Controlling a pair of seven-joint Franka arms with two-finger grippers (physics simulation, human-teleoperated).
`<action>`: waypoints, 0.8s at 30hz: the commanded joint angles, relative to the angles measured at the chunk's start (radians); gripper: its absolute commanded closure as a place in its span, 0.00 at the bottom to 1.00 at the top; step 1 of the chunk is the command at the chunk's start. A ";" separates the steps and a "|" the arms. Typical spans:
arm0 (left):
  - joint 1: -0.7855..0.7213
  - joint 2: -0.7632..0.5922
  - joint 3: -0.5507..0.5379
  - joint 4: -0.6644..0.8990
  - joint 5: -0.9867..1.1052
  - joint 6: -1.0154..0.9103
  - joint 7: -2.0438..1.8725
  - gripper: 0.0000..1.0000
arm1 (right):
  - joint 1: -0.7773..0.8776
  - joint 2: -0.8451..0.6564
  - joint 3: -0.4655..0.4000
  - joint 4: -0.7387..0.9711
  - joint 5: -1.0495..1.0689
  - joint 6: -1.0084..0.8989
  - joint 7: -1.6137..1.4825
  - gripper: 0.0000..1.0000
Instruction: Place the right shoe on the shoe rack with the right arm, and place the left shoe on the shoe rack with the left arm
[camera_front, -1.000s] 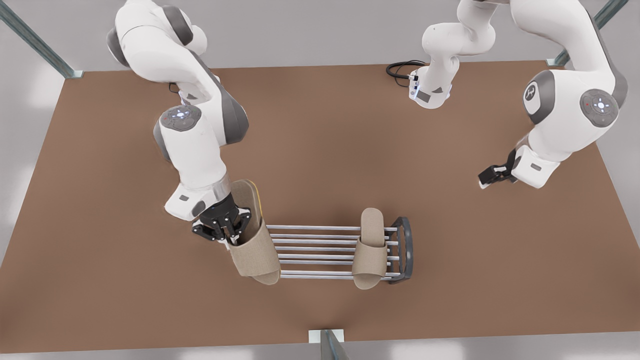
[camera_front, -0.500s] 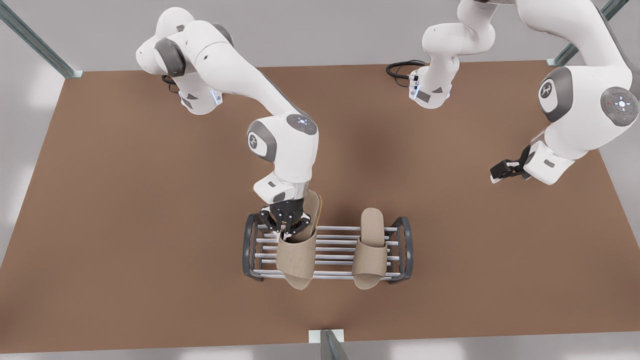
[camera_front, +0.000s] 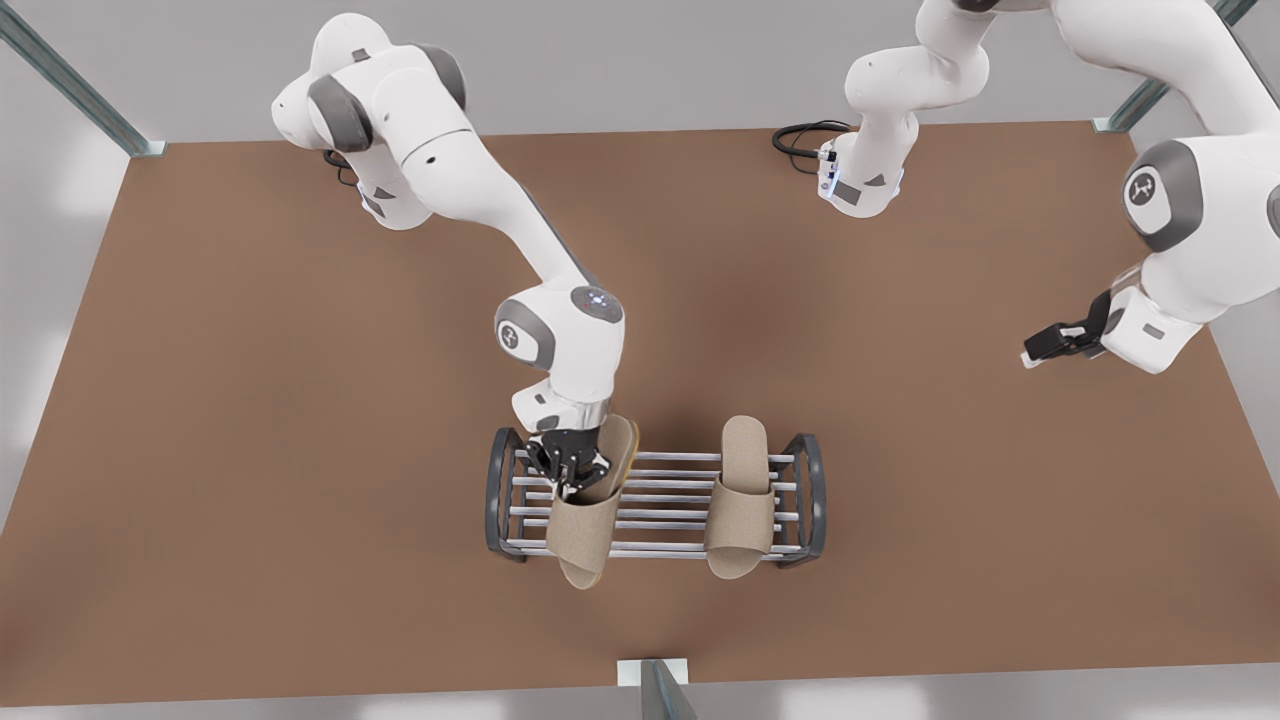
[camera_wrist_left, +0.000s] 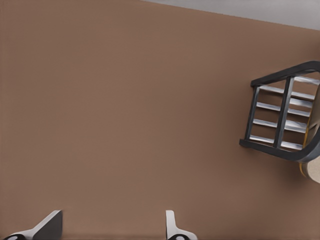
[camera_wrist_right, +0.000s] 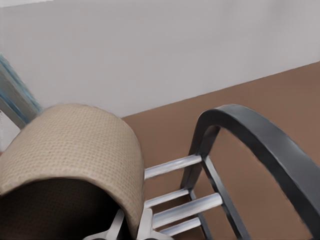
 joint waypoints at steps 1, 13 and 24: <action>-0.019 -0.006 -0.005 0.002 0.000 -0.008 0.032 0.00 | 0.005 -0.006 0.001 -0.032 -0.031 0.160 0.251 0.79; -0.145 0.108 -0.023 0.132 0.003 0.003 -0.214 0.00 | 0.022 -0.045 0.018 -0.064 -0.083 0.156 0.268 0.00; -0.151 0.174 -0.020 0.192 0.010 -0.029 -0.166 0.00 | 0.021 -0.193 0.107 -0.127 -0.081 0.048 0.261 0.00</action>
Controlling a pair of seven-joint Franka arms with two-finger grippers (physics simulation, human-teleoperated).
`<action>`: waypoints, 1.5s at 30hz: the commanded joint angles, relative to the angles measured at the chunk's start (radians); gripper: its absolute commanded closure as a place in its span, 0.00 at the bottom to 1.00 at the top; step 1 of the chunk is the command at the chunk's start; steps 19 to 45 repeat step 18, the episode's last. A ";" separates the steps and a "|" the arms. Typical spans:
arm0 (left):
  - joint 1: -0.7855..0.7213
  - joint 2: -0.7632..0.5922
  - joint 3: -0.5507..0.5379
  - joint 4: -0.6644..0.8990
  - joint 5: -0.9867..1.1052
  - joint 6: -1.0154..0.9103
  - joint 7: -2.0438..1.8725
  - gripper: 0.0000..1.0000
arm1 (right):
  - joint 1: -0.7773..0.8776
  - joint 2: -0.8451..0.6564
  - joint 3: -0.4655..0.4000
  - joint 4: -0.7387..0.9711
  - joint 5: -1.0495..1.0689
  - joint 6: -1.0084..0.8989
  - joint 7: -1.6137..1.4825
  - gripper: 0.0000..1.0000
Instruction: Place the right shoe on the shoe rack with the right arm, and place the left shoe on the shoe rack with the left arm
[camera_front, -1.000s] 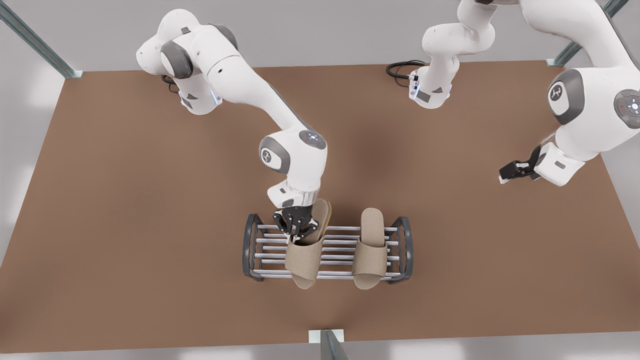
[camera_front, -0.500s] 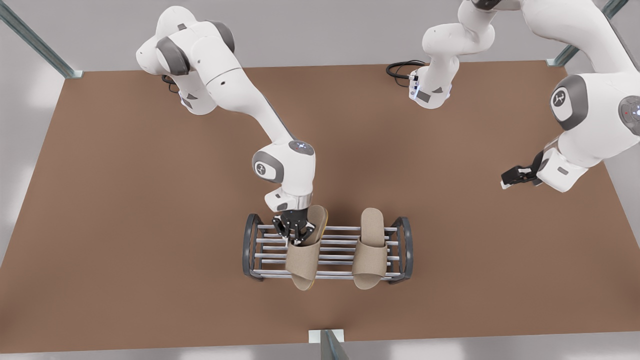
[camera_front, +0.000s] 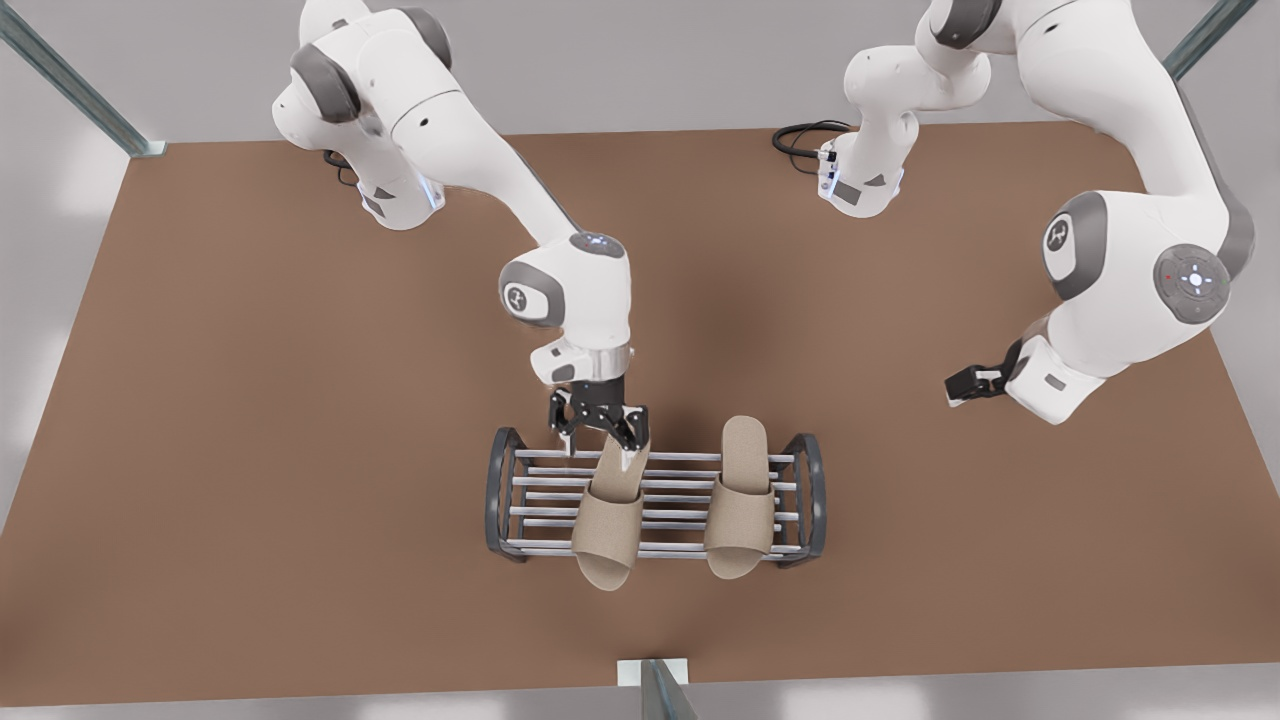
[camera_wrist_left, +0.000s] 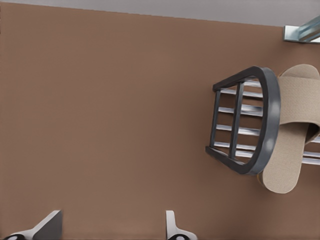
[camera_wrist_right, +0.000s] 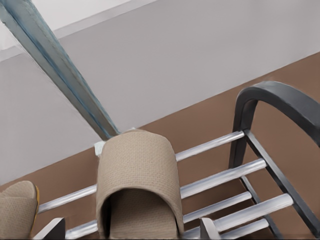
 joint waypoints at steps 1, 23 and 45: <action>-0.009 -0.003 0.000 0.001 0.001 -0.014 -0.065 0.00 | 0.002 -0.075 0.061 0.001 0.000 -0.148 0.060 0.00; -0.012 0.037 0.000 0.016 0.039 -0.010 -0.057 0.00 | -0.847 -0.278 0.393 0.225 0.497 -0.823 -1.253 0.00; -0.012 0.037 0.000 0.016 0.039 -0.010 -0.057 0.00 | -0.847 -0.278 0.393 0.225 0.497 -0.823 -1.253 0.00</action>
